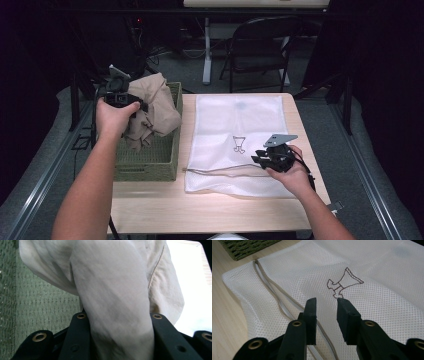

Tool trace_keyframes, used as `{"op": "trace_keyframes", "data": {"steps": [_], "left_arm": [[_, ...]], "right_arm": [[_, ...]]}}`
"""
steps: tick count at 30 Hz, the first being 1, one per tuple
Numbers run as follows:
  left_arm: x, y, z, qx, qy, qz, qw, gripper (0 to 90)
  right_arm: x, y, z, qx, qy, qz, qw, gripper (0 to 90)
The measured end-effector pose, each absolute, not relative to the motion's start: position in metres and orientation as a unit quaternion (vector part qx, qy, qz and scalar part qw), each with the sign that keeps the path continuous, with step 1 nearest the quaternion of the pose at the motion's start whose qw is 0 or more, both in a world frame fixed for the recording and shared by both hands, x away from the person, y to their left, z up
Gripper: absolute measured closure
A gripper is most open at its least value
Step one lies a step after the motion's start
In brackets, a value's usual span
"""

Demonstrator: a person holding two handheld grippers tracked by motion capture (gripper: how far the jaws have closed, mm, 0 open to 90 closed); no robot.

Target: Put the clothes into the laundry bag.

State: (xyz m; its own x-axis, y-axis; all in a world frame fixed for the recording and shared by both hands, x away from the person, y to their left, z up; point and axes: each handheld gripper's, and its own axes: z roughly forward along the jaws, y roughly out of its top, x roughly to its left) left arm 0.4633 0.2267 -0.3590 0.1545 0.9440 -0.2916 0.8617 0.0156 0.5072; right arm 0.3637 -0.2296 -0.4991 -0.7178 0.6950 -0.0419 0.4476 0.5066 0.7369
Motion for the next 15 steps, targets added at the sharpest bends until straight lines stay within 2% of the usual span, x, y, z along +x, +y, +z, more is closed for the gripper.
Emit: {"op": "trace_keyframes", "data": {"steps": [15], "left_arm": [[0.461,0.207,-0.349,0.717,0.623,0.071,0.304,69.0]], "right_arm": [[0.364,-0.219,-0.521,0.310,0.876,0.332,0.161,63.7]]}}
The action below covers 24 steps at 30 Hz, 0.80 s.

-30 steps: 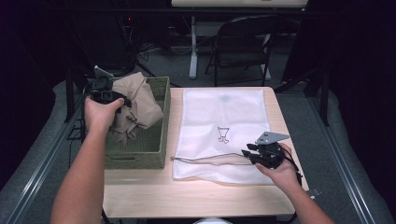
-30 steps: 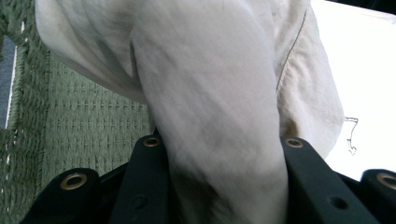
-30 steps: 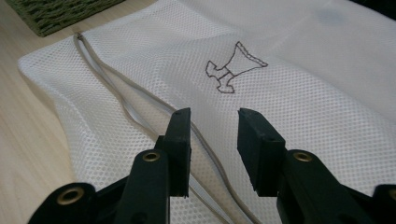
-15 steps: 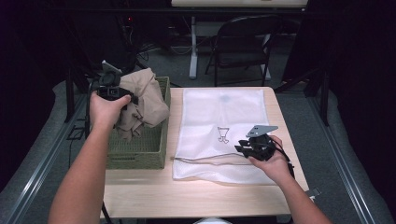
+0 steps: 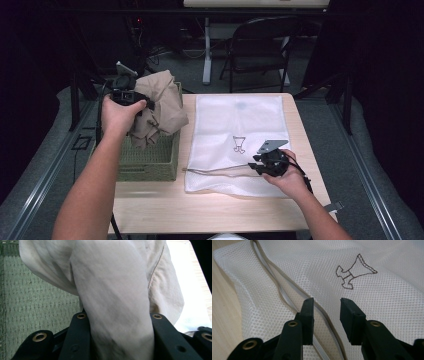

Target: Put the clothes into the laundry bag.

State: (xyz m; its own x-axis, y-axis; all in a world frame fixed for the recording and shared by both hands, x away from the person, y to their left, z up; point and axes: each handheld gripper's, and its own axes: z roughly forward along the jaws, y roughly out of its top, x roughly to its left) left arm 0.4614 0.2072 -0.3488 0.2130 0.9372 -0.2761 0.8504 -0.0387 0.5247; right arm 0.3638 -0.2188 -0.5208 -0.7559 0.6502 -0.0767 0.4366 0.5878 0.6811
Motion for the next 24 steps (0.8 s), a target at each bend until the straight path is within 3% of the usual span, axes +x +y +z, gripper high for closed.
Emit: {"op": "trace_keyframes", "data": {"steps": [16,24], "left_arm": [[0.457,0.186,-0.343,0.730,0.603,0.062,0.316,69.1],[0.453,0.175,-0.340,0.742,0.588,0.057,0.317,69.1]], "right_arm": [[0.366,-0.212,-0.534,0.304,0.888,0.307,0.157,55.9],[0.369,-0.209,-0.538,0.301,0.894,0.290,0.159,58.7]]}}
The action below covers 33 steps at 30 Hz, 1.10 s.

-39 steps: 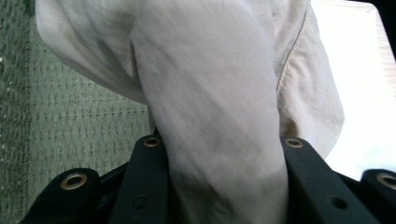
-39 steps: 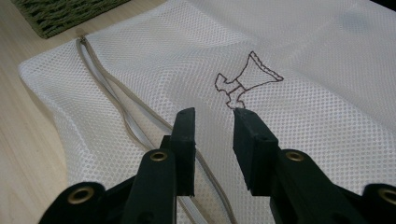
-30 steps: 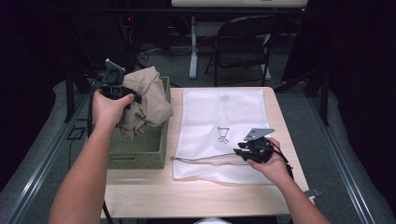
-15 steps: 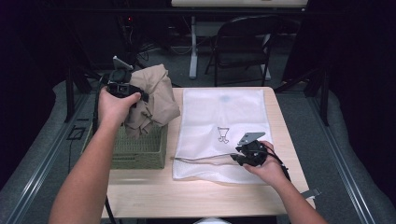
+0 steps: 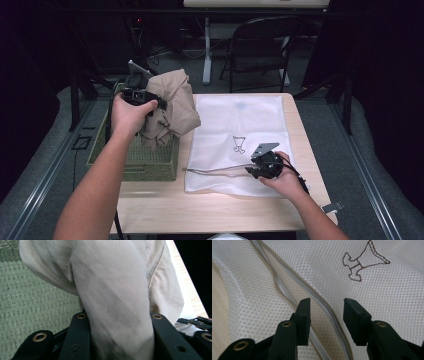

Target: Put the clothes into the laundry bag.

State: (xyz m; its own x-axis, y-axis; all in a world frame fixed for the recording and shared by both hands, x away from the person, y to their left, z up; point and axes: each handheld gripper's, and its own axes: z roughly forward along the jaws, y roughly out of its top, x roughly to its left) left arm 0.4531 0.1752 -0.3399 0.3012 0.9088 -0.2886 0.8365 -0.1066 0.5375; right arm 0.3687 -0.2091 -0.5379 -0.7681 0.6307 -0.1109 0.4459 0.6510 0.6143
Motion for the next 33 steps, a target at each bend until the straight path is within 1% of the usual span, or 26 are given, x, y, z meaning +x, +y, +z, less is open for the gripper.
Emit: {"op": "trace_keyframes", "data": {"steps": [4,6,9,10,13,18,23,33], "left_arm": [[0.450,0.168,-0.335,0.749,0.577,0.058,0.319,69.1],[0.447,0.161,-0.333,0.755,0.569,0.055,0.322,69.1],[0.445,0.154,-0.333,0.761,0.561,0.054,0.323,69.1],[0.444,0.152,-0.333,0.765,0.555,0.053,0.322,69.1],[0.442,0.143,-0.334,0.772,0.546,0.048,0.323,69.1],[0.441,0.129,-0.338,0.785,0.529,0.037,0.321,69.1],[0.440,0.119,-0.341,0.794,0.519,0.031,0.315,69.1],[0.433,0.107,-0.348,0.805,0.502,0.021,0.314,69.1]], "right_arm": [[0.369,-0.208,-0.540,0.301,0.897,0.281,0.161,63.9],[0.370,-0.208,-0.541,0.305,0.896,0.280,0.160,68.8],[0.369,-0.208,-0.541,0.307,0.896,0.275,0.163,72.3],[0.369,-0.208,-0.541,0.306,0.897,0.275,0.160,75.1],[0.369,-0.208,-0.542,0.307,0.895,0.281,0.160,76.6],[0.370,-0.209,-0.541,0.310,0.895,0.277,0.162,82.1],[0.370,-0.208,-0.542,0.309,0.895,0.280,0.161,85.0],[0.375,-0.210,-0.541,0.317,0.887,0.283,0.183,87.2]]}}
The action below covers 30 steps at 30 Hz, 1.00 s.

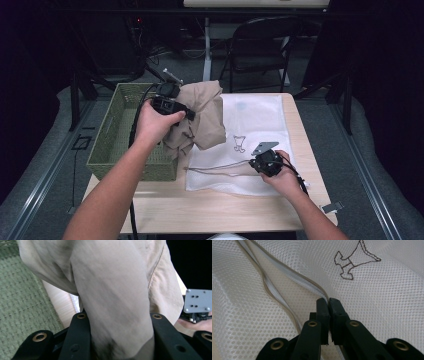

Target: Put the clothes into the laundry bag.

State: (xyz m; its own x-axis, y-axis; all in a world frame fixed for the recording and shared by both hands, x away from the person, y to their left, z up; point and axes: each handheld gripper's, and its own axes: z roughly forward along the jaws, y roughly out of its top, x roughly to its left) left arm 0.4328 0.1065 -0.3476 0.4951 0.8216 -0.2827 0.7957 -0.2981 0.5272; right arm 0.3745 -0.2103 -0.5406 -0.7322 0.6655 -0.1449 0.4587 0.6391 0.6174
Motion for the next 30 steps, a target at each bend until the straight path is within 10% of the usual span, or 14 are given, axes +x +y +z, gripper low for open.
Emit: {"op": "trace_keyframes", "data": {"steps": [30], "left_arm": [[0.401,0.097,-0.355,0.825,0.461,0.010,0.326,69.2]], "right_arm": [[0.376,-0.204,-0.502,0.310,0.859,0.320,0.252,88.1]]}}
